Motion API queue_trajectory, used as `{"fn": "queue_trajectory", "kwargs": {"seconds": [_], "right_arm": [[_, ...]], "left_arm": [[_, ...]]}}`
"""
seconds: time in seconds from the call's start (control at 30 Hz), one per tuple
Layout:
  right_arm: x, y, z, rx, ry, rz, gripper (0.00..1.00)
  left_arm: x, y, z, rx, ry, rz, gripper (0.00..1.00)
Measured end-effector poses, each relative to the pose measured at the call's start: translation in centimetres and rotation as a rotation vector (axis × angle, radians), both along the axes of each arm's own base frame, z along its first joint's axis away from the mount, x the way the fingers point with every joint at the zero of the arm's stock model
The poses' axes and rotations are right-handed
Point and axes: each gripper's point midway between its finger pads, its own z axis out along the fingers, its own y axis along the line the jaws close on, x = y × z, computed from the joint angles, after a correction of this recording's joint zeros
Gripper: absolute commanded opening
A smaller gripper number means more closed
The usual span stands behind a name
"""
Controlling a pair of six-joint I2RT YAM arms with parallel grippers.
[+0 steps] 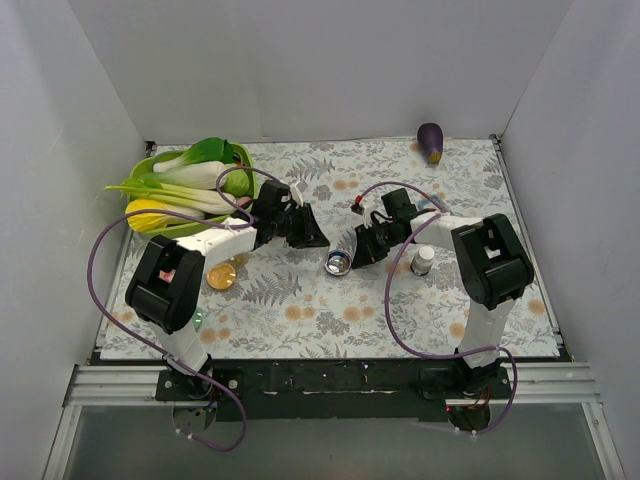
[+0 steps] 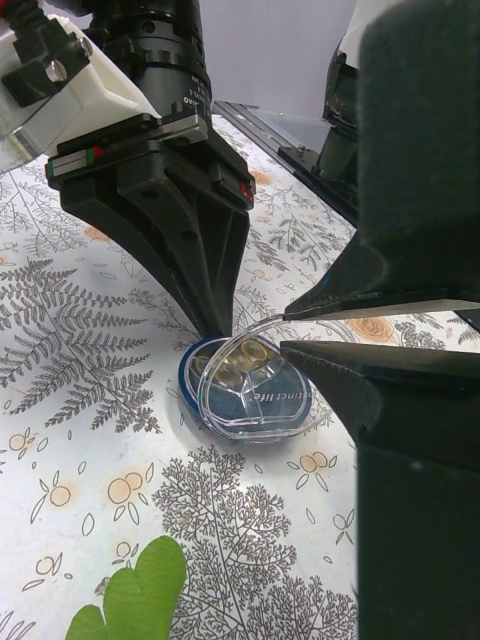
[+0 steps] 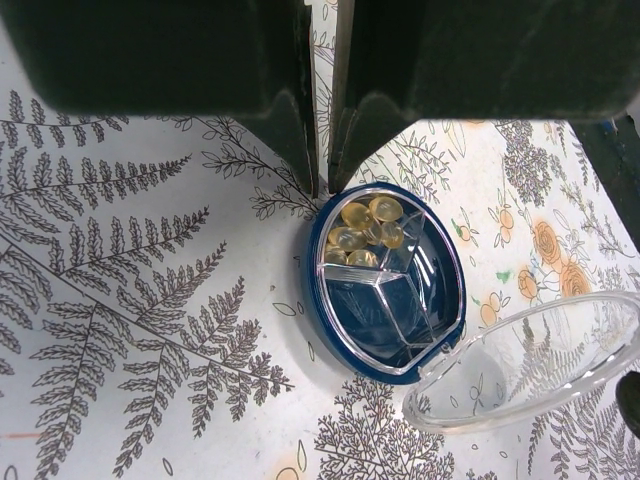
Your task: Sort the pills into containers
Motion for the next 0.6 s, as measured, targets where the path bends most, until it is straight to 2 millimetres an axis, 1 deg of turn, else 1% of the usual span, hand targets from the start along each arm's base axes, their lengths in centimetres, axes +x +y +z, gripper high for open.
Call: {"fn": "queue_trajectory", "kwargs": {"seconds": [0.37, 0.47, 0.6], "right_arm": [[0.0, 0.0, 0.0, -0.001, 0.001, 0.0, 0.15], [0.0, 0.0, 0.0, -0.002, 0.002, 0.0, 0.15], [-0.1, 0.0, 0.0, -0.002, 0.003, 0.001, 0.15]], "left_arm": [[-0.4, -0.6, 0.1, -0.02, 0.004, -0.015, 0.13], [-0.5, -0.8, -0.3, -0.019, 0.009, -0.018, 0.13], [-0.8, -0.7, -1.3, -0.009, 0.032, -0.018, 0.13]]}}
